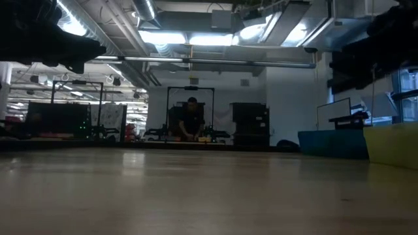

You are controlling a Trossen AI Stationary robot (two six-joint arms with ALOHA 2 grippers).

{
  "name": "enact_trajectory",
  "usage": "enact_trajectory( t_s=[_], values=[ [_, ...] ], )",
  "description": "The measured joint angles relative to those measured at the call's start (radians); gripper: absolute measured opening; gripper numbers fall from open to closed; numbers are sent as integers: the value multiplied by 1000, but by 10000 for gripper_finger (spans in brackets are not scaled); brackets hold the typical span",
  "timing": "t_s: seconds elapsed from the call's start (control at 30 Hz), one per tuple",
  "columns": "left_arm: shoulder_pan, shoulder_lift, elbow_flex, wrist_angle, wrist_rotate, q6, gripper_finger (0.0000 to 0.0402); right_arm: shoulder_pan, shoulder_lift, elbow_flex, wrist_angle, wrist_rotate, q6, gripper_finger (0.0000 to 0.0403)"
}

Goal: Sort blocks by size
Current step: Return to Home Position

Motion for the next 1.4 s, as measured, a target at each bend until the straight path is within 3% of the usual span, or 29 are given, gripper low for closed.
enact_trajectory(
  t_s=[0.27,0.67,1.4],
  values=[
    [0,0,0,0,0,0,100,0,11,-62,74,-6,-8,232],
    [0,0,0,0,0,0,100,0,9,-67,124,10,-186,232],
    [0,0,0,0,0,0,100,0,10,-65,85,0,-191,232]
  ],
)
